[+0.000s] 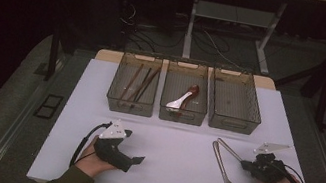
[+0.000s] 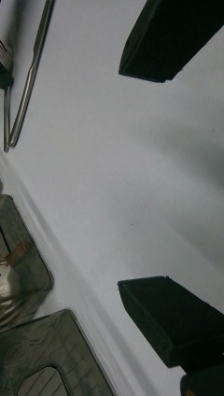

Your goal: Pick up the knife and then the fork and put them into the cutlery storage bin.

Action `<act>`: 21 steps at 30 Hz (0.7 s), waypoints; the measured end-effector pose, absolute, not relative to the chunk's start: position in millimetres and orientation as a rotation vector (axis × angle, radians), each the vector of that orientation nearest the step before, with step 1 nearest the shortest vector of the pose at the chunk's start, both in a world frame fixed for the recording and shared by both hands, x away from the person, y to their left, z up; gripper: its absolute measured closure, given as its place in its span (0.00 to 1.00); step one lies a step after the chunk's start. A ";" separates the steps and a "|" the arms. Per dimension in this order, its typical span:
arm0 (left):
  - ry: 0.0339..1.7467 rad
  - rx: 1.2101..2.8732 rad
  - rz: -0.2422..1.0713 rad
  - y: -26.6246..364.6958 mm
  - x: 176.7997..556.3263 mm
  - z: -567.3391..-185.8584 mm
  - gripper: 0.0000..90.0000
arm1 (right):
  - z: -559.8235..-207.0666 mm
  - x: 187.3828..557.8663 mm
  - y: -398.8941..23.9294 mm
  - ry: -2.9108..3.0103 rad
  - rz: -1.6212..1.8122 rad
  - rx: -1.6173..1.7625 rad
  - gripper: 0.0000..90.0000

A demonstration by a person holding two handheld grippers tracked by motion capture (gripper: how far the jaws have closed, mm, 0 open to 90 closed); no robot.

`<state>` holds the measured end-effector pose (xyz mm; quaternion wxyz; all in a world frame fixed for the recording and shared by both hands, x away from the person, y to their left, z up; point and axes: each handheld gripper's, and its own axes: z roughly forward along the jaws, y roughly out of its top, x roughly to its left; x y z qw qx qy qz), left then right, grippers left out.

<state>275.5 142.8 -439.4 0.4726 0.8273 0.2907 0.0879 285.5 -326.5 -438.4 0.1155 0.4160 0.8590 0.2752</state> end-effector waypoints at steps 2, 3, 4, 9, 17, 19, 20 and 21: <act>0.710 2.024 0.216 143.1 275.6 -439.3 0.00 | -438.1 285.7 -328.2 2.531 0.852 1.230 1.00; 0.706 2.028 0.218 143.6 275.7 -439.1 0.00 | -437.0 285.2 -328.8 2.533 0.878 1.230 0.99; 0.705 2.028 0.217 143.8 275.8 -439.0 0.00 | -435.3 284.4 -329.1 2.526 0.898 1.223 0.97; 0.710 2.018 0.209 142.7 275.4 -439.1 0.00 | -423.7 282.3 -328.1 2.526 0.945 1.186 0.82; 0.706 2.017 0.203 142.8 275.7 -439.6 0.00 | -409.9 293.0 -322.9 2.564 0.880 1.153 0.65; 0.704 2.019 0.202 142.6 275.8 -439.7 0.00 | -408.8 296.9 -320.5 2.596 0.849 1.137 0.63; 0.703 2.020 0.203 142.5 275.7 -439.8 0.00 | -408.3 299.3 -319.6 2.607 0.830 1.135 0.62; 0.703 2.020 0.203 142.4 275.6 -439.8 0.00 | -407.9 301.9 -318.9 2.616 0.812 1.122 0.62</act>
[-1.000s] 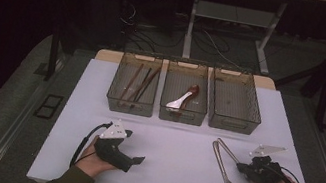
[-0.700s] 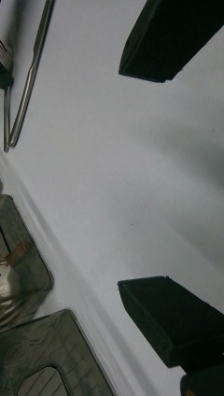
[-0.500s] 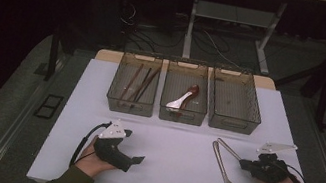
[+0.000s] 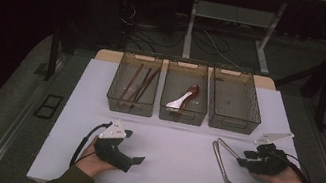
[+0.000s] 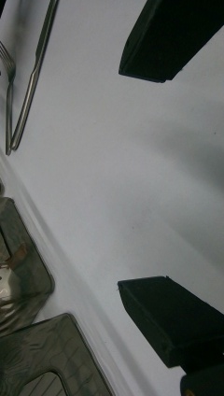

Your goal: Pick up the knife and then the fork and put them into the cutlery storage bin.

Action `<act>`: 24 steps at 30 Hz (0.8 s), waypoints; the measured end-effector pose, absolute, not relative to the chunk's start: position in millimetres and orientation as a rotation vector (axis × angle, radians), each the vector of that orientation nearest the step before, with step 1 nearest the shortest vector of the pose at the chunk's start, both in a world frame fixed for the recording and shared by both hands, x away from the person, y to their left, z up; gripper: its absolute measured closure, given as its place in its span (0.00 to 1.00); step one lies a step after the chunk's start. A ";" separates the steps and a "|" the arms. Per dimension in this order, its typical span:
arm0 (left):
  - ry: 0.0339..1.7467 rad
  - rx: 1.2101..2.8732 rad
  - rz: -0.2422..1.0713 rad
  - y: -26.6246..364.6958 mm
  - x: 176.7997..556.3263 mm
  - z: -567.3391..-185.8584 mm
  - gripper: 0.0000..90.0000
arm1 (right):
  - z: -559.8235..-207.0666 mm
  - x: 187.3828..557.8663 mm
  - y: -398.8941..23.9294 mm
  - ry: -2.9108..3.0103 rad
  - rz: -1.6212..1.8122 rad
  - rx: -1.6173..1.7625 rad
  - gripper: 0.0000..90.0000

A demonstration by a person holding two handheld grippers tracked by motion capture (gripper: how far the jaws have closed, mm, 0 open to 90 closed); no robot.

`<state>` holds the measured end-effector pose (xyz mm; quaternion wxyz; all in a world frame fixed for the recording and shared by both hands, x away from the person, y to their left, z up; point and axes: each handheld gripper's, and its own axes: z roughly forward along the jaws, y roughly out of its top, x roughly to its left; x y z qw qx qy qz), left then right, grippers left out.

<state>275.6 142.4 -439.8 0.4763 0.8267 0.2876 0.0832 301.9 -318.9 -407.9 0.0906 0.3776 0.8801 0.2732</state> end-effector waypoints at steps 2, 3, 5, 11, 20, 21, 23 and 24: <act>0.703 2.020 0.203 142.4 275.7 -439.8 0.00 | -406.6 306.8 -316.9 2.638 0.770 1.112 0.61; 0.704 2.020 0.203 142.4 275.8 -439.8 0.00 | -405.9 309.6 -315.9 2.648 0.750 1.106 0.61; 0.704 2.021 0.203 142.4 276.0 -439.9 0.00 | -404.9 315.2 -313.0 2.678 0.719 1.096 0.60; 0.695 2.034 0.206 142.2 275.8 -440.0 0.00 | -404.3 330.8 -303.7 2.745 0.580 1.085 0.56; 0.690 2.034 0.205 141.0 275.4 -440.3 0.00 | -413.3 343.0 -289.5 2.866 0.324 1.052 0.65; 0.689 2.036 0.204 141.0 275.3 -440.4 0.00 | -414.2 343.6 -288.8 2.872 0.302 1.041 0.66; 0.687 2.037 0.205 140.8 275.2 -440.3 0.00 | -415.0 344.3 -287.7 2.893 0.286 1.039 0.70; 0.686 2.038 0.206 140.7 275.1 -440.2 0.00 | -416.0 344.9 -287.7 2.887 0.266 1.025 0.71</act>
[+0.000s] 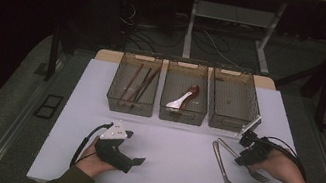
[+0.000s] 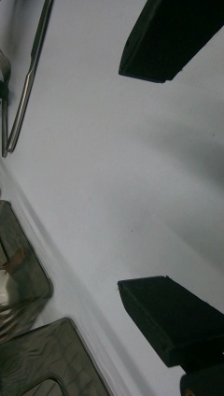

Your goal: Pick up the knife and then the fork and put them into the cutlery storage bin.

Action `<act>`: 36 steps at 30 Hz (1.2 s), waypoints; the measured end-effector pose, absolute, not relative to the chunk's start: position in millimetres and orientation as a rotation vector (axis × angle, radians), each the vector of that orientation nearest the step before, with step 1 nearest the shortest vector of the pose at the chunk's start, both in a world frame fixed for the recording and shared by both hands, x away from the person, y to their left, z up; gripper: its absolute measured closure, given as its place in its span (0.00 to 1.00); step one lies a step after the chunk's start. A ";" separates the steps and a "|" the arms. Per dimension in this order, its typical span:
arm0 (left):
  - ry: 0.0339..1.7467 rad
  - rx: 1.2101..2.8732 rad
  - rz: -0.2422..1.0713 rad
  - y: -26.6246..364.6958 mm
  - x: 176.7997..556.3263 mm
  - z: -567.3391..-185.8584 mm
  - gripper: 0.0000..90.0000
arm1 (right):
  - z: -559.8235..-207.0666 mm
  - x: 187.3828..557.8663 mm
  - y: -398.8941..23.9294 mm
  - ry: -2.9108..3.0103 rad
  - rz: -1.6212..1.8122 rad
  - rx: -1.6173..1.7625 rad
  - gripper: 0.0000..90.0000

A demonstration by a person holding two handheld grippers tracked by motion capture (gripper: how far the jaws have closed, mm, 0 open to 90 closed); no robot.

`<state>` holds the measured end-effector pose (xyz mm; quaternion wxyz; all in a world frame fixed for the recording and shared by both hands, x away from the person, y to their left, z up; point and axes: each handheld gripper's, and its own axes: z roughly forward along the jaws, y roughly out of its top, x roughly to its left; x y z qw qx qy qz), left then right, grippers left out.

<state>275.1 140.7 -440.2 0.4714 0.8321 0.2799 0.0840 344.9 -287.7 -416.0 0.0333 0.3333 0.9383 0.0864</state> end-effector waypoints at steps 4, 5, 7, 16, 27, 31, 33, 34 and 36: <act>0.686 2.039 0.205 140.5 275.0 -440.4 0.00 | -418.5 345.1 -286.8 2.894 0.220 1.025 0.77; 0.686 2.039 0.205 140.4 274.9 -440.4 0.00 | -419.1 345.8 -287.4 2.901 0.221 1.009 0.78; 0.685 2.039 0.205 140.1 274.8 -440.4 0.00 | -419.5 346.3 -286.8 2.908 0.212 1.005 0.81; 0.680 2.046 0.202 139.4 274.6 -440.6 0.00 | -419.7 349.7 -282.7 2.916 0.163 1.004 0.91; 0.677 2.047 0.203 139.6 274.4 -440.5 0.00 | -419.1 350.3 -286.5 2.909 0.195 1.076 0.94; 0.677 2.048 0.204 139.2 274.2 -440.5 0.00 | -417.8 350.2 -292.3 2.893 0.221 1.097 0.94; 0.676 2.049 0.204 139.1 274.2 -440.6 0.00 | -415.9 350.6 -297.4 2.888 0.248 1.104 0.94; 0.677 2.049 0.203 139.2 274.2 -440.6 0.00 | -414.8 350.6 -300.1 2.888 0.265 1.103 0.94; 0.677 2.049 0.203 139.4 274.3 -440.6 0.00 | -412.4 350.0 -304.2 2.879 0.301 1.108 0.94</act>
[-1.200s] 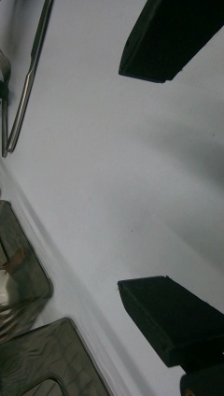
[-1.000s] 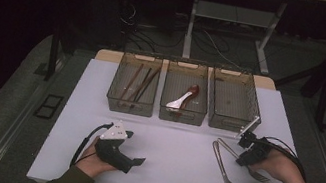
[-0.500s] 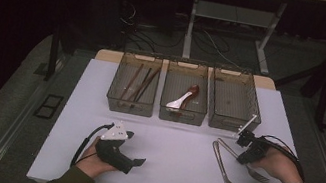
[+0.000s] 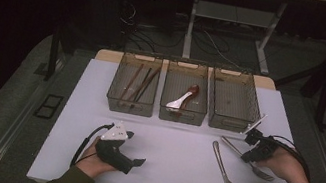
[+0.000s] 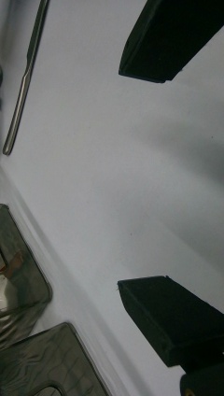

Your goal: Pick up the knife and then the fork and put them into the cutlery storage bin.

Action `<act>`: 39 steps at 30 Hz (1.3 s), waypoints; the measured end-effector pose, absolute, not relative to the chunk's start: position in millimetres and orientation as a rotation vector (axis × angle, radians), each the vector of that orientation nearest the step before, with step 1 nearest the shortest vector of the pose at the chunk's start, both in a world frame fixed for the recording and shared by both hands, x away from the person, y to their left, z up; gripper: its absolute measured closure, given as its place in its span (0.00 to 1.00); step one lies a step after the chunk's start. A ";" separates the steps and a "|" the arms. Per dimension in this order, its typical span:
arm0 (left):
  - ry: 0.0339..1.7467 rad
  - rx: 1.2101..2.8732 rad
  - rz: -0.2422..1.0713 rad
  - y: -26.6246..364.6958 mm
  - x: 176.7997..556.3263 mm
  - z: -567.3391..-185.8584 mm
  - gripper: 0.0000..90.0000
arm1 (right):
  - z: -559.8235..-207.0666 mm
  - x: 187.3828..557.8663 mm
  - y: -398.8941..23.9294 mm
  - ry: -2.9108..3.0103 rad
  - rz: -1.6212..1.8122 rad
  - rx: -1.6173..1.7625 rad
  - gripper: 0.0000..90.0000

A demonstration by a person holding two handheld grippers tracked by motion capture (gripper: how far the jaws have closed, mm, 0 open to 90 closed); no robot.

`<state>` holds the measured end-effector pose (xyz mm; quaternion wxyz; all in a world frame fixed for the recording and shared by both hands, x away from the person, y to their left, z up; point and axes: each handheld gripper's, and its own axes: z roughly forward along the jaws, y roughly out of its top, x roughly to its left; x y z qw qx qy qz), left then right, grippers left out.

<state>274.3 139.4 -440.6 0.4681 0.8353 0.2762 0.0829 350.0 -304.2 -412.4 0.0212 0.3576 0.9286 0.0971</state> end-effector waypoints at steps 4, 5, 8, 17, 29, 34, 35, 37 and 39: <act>0.678 2.048 0.204 139.3 274.2 -440.6 0.00 | -407.4 348.9 -310.0 2.861 0.373 1.112 0.94; 0.678 2.048 0.204 139.3 274.2 -440.6 0.00 | -406.0 348.6 -311.2 2.858 0.394 1.108 0.94; 0.677 2.049 0.203 139.6 274.4 -440.7 0.00 | -403.0 348.0 -315.2 2.827 0.475 1.104 0.94; 0.678 2.050 0.202 140.2 274.8 -441.1 0.00 | -394.8 346.6 -327.9 2.702 0.702 1.136 0.94; 0.671 2.048 0.198 140.2 274.6 -441.2 0.00 | -382.8 344.2 -337.9 2.527 0.992 1.140 0.93; 0.674 2.046 0.195 140.6 275.0 -441.7 0.00 | -380.1 343.8 -341.1 2.457 1.067 1.134 0.94; 0.675 2.046 0.194 140.7 275.0 -441.8 0.00 | -379.2 343.8 -341.7 2.449 1.082 1.132 0.93; 0.676 2.046 0.195 140.7 275.1 -441.8 0.00 | -377.9 344.2 -342.3 2.425 1.109 1.131 0.93; 0.675 2.046 0.195 140.5 275.1 -441.9 0.00 | -376.2 345.3 -342.9 2.401 1.132 1.135 0.93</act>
